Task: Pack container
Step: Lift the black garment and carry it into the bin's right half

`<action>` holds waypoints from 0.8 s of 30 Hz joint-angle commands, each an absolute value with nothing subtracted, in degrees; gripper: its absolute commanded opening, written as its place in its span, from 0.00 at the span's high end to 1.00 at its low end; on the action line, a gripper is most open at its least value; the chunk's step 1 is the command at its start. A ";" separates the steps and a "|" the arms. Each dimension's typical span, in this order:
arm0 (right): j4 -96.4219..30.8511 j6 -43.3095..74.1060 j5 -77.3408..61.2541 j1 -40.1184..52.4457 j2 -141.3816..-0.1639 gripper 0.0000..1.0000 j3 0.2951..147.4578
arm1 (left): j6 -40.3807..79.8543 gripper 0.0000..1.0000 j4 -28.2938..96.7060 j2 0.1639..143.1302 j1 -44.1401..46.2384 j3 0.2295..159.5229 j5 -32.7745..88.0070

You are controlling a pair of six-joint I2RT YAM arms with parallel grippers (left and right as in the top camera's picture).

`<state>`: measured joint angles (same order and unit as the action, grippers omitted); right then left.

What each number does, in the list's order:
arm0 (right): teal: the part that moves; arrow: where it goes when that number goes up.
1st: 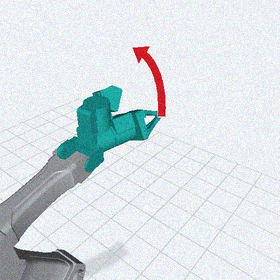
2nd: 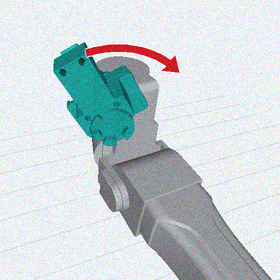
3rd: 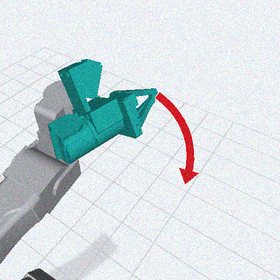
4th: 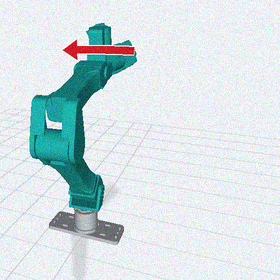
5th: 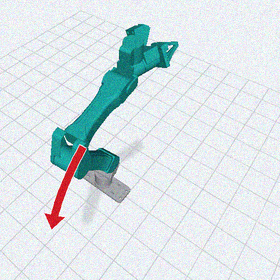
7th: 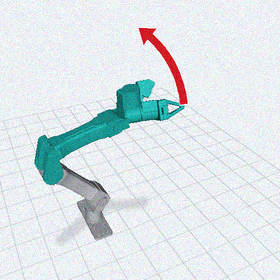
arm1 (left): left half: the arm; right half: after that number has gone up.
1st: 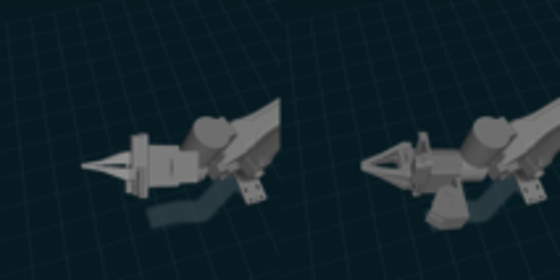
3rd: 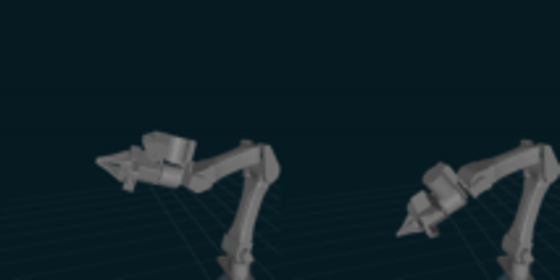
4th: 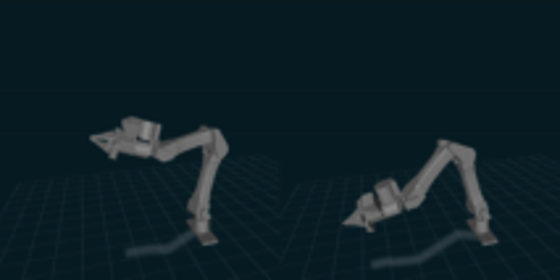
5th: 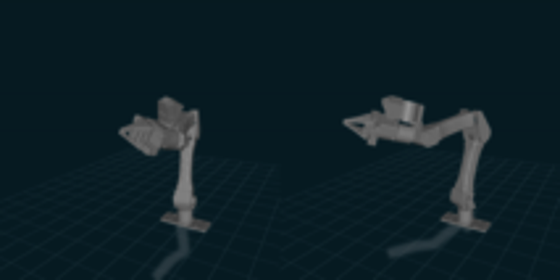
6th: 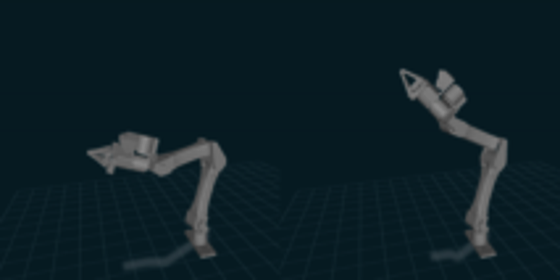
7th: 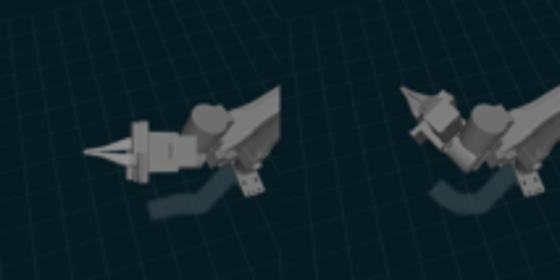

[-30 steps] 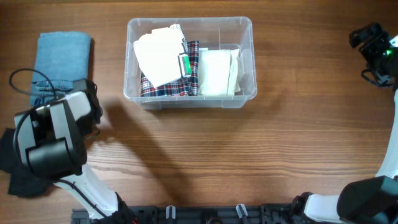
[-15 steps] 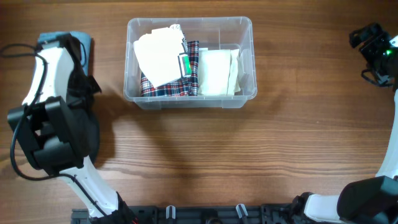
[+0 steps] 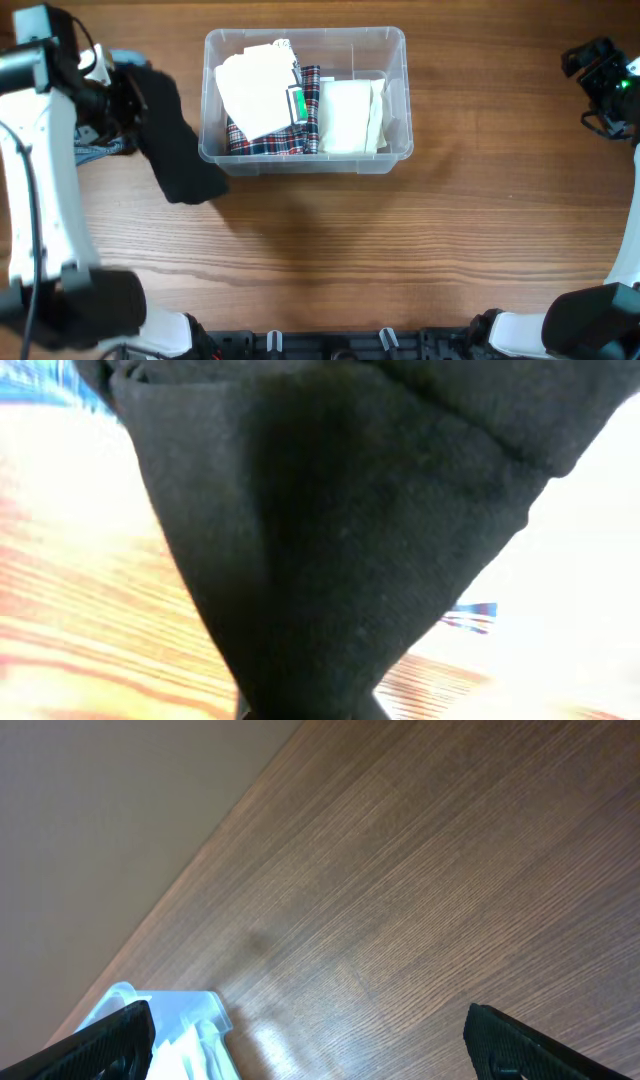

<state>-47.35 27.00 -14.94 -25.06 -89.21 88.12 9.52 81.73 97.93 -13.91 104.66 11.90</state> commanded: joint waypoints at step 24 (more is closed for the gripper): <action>-47.22 27.40 -14.57 -24.99 -89.91 0.00 88.01 | 6.37 0.96 46.78 89.97 20.34 106.19 35.97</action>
<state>-47.33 27.00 -14.94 -25.06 -89.21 88.12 7.55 51.64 87.22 15.94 105.01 28.95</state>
